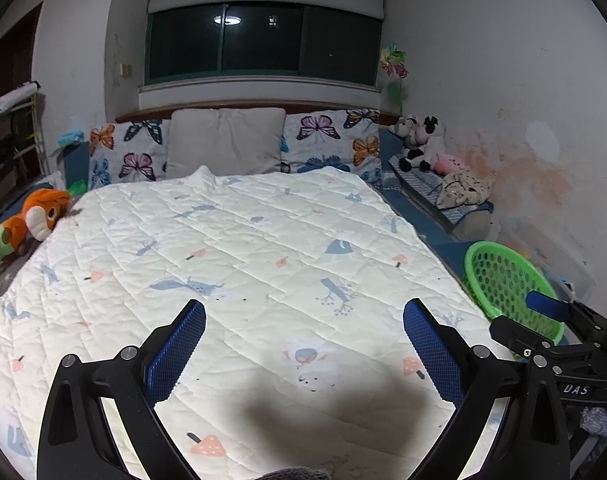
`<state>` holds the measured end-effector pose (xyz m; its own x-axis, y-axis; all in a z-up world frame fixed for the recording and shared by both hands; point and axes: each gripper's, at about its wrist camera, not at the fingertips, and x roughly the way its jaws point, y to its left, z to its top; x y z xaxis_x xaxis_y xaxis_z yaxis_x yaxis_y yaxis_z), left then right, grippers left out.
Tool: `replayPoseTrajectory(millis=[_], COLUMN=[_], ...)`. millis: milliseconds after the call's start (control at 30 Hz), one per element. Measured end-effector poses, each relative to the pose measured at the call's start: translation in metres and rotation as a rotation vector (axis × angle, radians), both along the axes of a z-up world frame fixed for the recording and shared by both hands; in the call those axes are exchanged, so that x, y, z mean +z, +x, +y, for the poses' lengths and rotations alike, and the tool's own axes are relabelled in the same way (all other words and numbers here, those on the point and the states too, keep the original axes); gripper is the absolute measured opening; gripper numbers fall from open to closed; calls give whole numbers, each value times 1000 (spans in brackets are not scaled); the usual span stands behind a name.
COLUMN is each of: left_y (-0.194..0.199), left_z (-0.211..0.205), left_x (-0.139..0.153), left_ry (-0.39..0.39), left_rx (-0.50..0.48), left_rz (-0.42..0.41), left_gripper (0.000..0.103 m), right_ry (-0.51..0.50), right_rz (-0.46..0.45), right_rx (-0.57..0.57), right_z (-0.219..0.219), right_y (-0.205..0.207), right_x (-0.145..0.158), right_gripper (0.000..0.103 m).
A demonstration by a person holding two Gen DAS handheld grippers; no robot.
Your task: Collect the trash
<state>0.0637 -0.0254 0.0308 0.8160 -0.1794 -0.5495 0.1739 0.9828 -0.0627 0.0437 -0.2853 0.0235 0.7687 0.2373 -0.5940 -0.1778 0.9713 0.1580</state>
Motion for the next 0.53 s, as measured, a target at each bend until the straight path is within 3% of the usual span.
replayPoseTrajectory(millis=[533], left_y=[1], left_z=[0], left_x=[1], left_ry=[16], left_rx=[16], left_rz=[-10], left_gripper=[96], right_ry=[4], right_rz=[1], right_rx=[-2], right_z=[1], right_y=[-1], right_x=[-1], right_gripper=[99])
